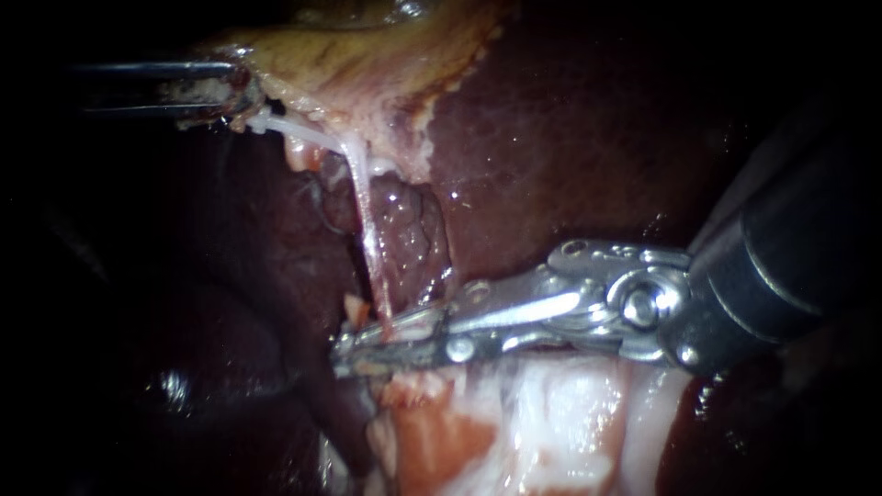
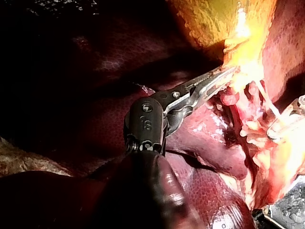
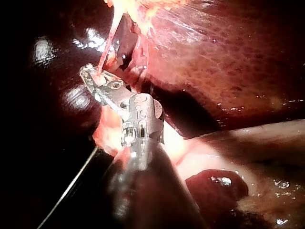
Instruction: Going back first clip right tube
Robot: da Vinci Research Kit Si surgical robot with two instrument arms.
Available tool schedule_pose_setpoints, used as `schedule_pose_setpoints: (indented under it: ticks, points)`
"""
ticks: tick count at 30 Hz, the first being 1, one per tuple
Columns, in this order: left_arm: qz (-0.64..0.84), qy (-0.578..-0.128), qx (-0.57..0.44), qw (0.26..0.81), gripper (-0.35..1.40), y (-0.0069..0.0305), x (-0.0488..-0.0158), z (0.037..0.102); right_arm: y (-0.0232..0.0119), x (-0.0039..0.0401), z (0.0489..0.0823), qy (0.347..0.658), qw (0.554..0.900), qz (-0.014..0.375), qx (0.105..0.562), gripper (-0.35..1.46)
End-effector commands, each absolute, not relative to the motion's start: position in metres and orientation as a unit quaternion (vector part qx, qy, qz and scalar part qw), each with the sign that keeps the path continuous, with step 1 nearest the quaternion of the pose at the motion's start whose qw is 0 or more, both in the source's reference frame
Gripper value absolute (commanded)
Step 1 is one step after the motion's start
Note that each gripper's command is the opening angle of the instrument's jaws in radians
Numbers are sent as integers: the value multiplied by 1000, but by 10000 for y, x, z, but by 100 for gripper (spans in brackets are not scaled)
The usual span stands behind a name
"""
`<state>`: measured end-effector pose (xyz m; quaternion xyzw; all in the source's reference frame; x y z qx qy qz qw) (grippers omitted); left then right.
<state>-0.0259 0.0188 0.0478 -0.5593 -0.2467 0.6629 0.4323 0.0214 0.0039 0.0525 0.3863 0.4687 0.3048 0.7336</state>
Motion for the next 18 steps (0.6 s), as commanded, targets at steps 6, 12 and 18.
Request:
schedule_pose_setpoints:
  ticks: [6, 12, 18]
  points:
    - [663, -247, -559, 432, -35, 188, -259, 478, 37, 216, 528, 462, 732, 289, 409, -1]
    - [663, -247, -559, 432, -35, 188, -260, 479, 35, 229, 533, 474, 733, 280, 401, 43]
    - [663, -247, -559, 432, -35, 188, -260, 479, 32, 232, 542, 480, 738, 268, 392, 48]
